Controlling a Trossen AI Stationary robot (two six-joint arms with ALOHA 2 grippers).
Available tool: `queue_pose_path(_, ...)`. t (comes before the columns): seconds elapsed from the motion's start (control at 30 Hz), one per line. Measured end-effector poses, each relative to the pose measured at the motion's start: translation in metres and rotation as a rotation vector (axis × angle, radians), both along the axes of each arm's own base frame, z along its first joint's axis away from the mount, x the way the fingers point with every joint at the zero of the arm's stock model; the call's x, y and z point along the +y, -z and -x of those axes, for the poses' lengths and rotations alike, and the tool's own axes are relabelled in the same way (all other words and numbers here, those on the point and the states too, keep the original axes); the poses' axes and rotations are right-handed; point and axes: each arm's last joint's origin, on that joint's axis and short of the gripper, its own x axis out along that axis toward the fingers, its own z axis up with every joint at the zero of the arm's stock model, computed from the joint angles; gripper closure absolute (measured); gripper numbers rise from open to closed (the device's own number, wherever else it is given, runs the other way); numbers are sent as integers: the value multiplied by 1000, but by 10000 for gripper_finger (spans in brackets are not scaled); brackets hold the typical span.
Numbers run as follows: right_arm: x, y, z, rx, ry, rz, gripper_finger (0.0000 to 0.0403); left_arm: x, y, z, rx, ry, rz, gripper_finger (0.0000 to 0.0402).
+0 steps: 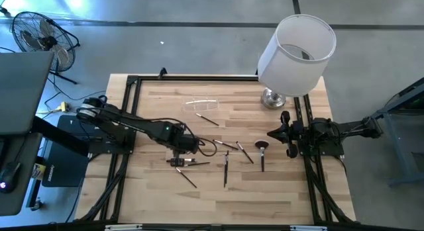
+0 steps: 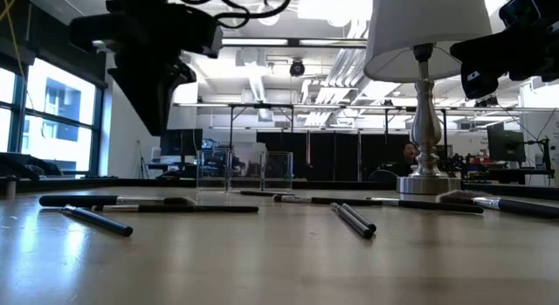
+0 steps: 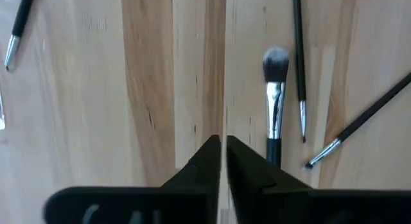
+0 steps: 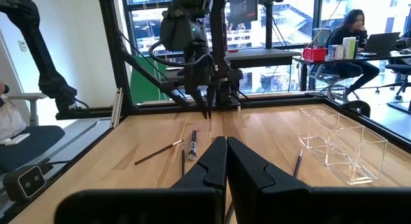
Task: Put items in baskets/containers
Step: Put the powder brush into the transparent organizer
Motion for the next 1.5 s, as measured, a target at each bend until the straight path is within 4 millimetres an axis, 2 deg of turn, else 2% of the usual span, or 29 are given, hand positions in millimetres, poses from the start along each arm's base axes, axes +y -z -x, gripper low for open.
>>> queue_pose_path(0.1, 0, 0, 0, 1, 0, 0, 398, -2, 1, -2, -4, 5, 5, 337)
queue_pose_path(0.2, 0, 0, 0, 2, 0, 0, 398, -3, 12, -7, 20, -11, 7, 309)
queue_pose_path(0.37, 0, 0, 0, 2, 0, 0, 398, -4, 14, -10, 7, -43, 22, 286)
queue_pose_path(0.67, 0, 0, 0, 2, 0, 0, 398, -12, 17, -15, -27, -39, 55, 283)
queue_pose_path(0.87, 0, 0, 0, 1, 0, 0, 398, -20, 28, -21, -33, -21, 49, 283)
queue_pose_path(1.5, 0, 0, 0, 2, 0, 0, 398, -27, 73, -37, 68, -8, 100, 283)
